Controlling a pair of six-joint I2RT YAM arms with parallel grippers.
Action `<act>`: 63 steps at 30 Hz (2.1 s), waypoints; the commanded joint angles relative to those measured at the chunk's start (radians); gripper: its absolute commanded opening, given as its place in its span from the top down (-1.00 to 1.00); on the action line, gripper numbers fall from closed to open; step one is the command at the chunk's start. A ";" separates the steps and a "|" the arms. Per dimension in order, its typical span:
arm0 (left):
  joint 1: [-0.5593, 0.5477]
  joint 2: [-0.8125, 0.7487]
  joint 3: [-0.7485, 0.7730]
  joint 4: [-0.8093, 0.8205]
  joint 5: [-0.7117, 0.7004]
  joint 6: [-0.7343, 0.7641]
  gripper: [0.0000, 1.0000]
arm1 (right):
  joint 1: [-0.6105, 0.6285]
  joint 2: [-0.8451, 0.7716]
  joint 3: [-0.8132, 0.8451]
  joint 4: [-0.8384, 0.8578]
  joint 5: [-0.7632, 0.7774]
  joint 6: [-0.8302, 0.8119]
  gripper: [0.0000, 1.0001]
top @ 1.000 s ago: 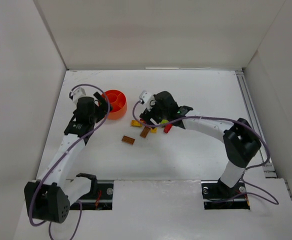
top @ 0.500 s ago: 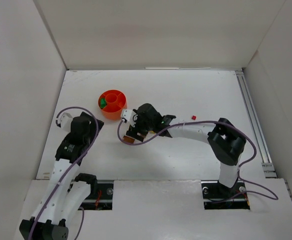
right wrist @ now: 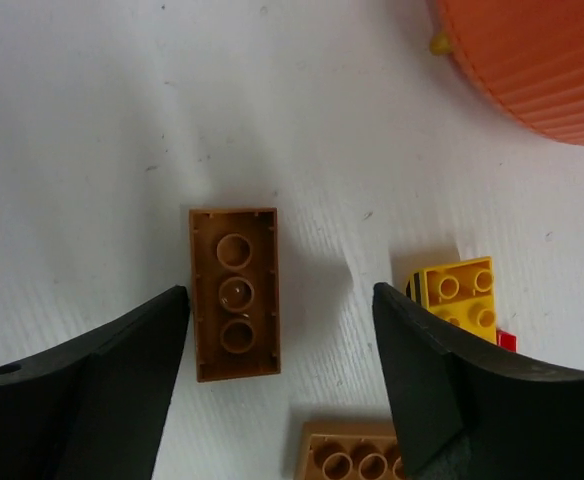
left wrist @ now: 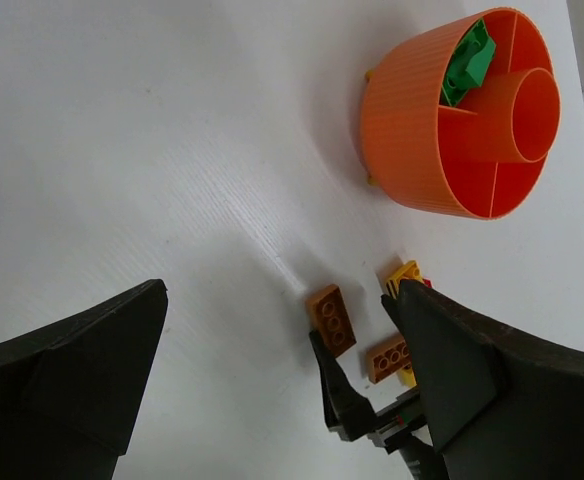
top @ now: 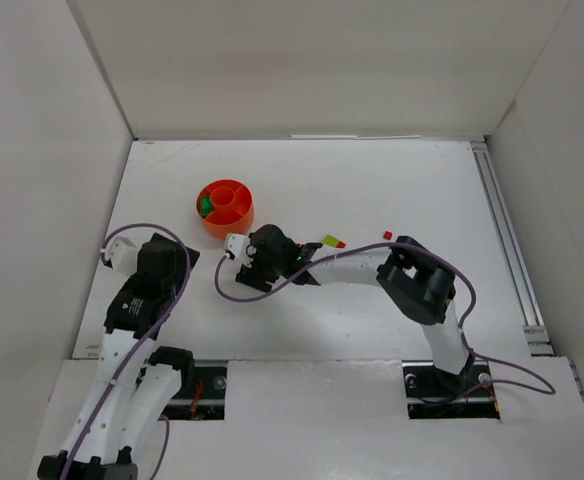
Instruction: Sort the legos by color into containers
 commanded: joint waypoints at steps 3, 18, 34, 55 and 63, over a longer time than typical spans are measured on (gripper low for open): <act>-0.001 -0.060 0.034 -0.033 -0.015 0.001 -1.00 | 0.032 0.017 0.036 0.080 0.048 0.038 -0.24; -0.001 -0.048 0.081 -0.004 -0.064 0.031 -1.00 | 0.041 -0.156 0.034 0.161 -0.053 -0.019 0.56; -0.001 0.036 0.118 0.089 -0.111 0.094 -1.00 | 0.041 0.060 0.321 0.362 0.364 -0.010 0.51; -0.001 0.007 0.109 0.071 -0.121 0.094 -1.00 | 0.041 0.181 0.403 0.410 0.375 -0.010 0.15; -0.001 0.007 0.109 0.071 -0.111 0.094 -1.00 | 0.041 0.200 0.394 0.410 0.355 0.009 -0.24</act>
